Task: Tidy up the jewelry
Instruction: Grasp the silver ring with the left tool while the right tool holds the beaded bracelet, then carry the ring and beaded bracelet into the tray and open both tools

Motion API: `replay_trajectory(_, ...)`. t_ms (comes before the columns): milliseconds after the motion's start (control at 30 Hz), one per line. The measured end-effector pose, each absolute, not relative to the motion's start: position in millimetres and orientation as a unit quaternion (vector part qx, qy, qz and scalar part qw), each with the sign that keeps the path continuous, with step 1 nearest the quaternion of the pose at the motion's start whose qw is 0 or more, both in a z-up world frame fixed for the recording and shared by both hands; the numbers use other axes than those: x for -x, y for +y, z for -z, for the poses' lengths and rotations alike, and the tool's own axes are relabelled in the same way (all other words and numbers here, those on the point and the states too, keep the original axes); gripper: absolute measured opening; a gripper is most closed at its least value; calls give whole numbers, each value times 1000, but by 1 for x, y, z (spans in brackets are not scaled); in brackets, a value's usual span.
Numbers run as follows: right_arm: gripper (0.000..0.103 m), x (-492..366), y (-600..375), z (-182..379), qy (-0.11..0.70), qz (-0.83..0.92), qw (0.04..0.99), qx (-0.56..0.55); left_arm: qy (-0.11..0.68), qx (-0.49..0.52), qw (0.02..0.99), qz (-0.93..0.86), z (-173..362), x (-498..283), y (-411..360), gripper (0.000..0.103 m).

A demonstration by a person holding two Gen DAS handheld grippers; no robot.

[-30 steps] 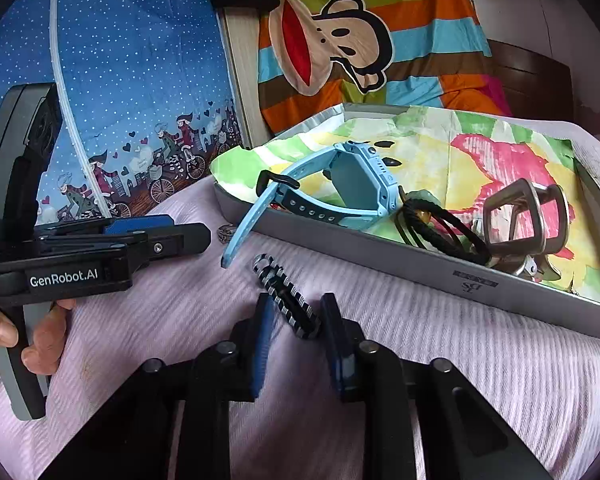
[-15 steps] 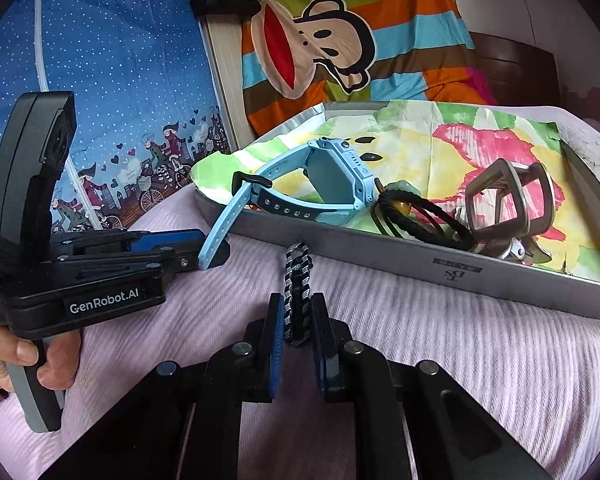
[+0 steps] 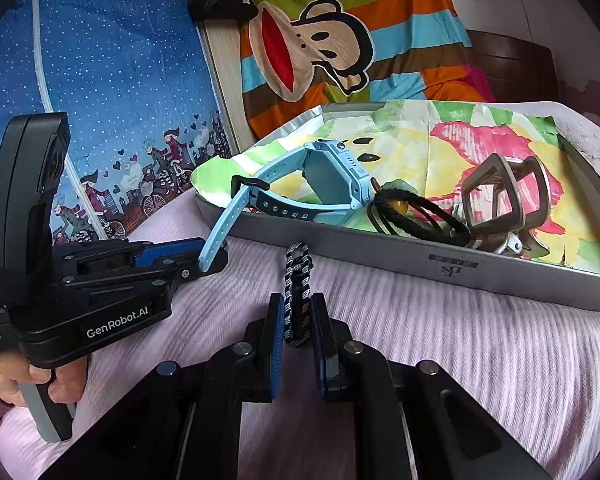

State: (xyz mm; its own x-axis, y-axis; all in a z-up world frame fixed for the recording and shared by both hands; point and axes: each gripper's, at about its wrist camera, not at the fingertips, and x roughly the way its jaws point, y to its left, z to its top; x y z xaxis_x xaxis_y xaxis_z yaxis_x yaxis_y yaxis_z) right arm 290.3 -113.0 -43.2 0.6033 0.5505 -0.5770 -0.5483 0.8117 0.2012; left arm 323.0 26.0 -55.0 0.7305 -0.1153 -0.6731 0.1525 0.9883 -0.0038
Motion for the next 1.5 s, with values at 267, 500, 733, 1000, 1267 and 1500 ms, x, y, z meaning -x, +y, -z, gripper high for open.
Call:
replay_trajectory(267,13,-273,-116,36,290,-306,907,6,347,-5,935,75,49,-305,30,16)
replay_trajectory(500,13,-259,-121,23,241,-299,923,7,300,-1,952,66,29,-277,27,16)
replay_trajectory(733,13,-265,-132,4,200,-274,940,-18,267,-2,962,54,-4,-280,14,16)
replay_trajectory(1000,13,-296,-155,3,239,-238,939,-72,272,14,962,31,-14,-323,4,16)
replay_trajectory(1267,13,-320,-156,11,274,-224,932,-74,317,38,948,17,12,-348,13,16)
replay_trajectory(1500,13,-326,-149,14,290,-216,931,-56,331,49,942,23,16,-353,19,16)
